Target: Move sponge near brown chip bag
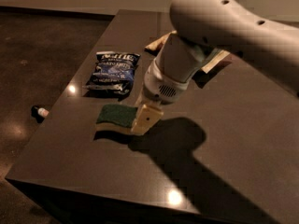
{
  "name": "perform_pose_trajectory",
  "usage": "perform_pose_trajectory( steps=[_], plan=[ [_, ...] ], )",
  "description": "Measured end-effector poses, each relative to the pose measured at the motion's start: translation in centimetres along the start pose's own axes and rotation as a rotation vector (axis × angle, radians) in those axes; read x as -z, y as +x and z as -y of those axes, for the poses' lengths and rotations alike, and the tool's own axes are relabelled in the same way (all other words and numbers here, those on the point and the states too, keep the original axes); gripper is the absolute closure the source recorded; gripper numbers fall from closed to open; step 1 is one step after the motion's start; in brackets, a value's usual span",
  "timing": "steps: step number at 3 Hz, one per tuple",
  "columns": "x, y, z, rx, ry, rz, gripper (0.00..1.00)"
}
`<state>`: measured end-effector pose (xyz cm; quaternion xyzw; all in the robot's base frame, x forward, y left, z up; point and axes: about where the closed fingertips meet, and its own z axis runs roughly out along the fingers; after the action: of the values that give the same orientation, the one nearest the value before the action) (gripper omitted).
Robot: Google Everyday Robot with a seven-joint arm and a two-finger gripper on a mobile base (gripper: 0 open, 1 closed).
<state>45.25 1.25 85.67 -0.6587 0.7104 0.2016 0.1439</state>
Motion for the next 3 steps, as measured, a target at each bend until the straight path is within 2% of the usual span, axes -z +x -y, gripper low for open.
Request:
perform_pose_trajectory(
  steps=[2,3],
  plan=[
    [6.2,4.5,7.6,-0.16,0.171,0.055,1.0],
    [8.4,7.1,10.7,-0.231,0.259,0.053,1.0]
  ],
)
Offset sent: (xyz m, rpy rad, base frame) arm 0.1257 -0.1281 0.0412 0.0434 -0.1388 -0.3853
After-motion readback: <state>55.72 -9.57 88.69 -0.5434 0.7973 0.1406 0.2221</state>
